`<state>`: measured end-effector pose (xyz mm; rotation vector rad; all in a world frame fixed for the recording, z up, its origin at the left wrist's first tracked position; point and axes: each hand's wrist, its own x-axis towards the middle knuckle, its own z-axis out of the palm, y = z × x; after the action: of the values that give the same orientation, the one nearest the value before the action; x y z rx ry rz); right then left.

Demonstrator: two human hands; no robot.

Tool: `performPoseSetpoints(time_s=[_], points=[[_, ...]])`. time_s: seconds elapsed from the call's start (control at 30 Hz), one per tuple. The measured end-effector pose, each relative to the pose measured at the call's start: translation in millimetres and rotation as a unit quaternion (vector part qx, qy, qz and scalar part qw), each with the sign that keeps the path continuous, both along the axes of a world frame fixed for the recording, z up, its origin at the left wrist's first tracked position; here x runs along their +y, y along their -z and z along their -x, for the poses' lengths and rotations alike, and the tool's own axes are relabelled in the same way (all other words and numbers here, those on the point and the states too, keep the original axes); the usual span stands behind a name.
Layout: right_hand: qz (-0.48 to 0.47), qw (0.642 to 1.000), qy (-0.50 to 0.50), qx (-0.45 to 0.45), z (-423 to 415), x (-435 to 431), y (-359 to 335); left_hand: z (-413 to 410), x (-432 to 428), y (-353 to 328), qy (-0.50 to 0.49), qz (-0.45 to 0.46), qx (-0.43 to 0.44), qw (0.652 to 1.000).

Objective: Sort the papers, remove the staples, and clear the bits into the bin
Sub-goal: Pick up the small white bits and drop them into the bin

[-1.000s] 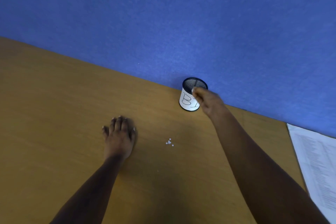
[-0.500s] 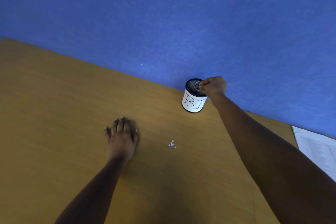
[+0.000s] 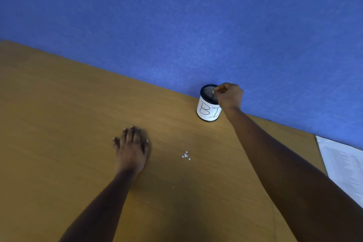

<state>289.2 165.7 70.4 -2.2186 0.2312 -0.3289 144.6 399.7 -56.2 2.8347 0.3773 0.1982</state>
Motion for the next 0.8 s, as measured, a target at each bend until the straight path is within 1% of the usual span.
performPoseSetpoints(time_s=[0.13,0.3,0.37,0.43,0.53,0.67,0.8], points=[[0.051,0.994,-0.067,-0.063,27,13,11,0,0,-1,-0.006,0.002,-0.002,1.000],[0.062,0.979,-0.178,-0.078,75,27,51,0,-1,-2,-0.003,0.006,-0.003,1.000],[0.072,0.975,-0.204,-0.048,93,28,71,1,-2,-3,-0.004,0.006,-0.001,1.000],[0.081,0.972,-0.221,0.010,109,28,82,1,-1,-2,-0.003,0.002,0.003,1.000],[0.120,0.957,-0.257,0.066,129,30,87,1,0,-2,-0.001,0.001,0.003,1.000],[0.126,0.956,-0.250,0.085,146,34,88,0,-2,-1,-0.002,0.002,0.000,1.000],[0.125,0.947,-0.283,0.085,159,38,90,0,-2,-1,-0.002,0.003,0.002,1.000]])
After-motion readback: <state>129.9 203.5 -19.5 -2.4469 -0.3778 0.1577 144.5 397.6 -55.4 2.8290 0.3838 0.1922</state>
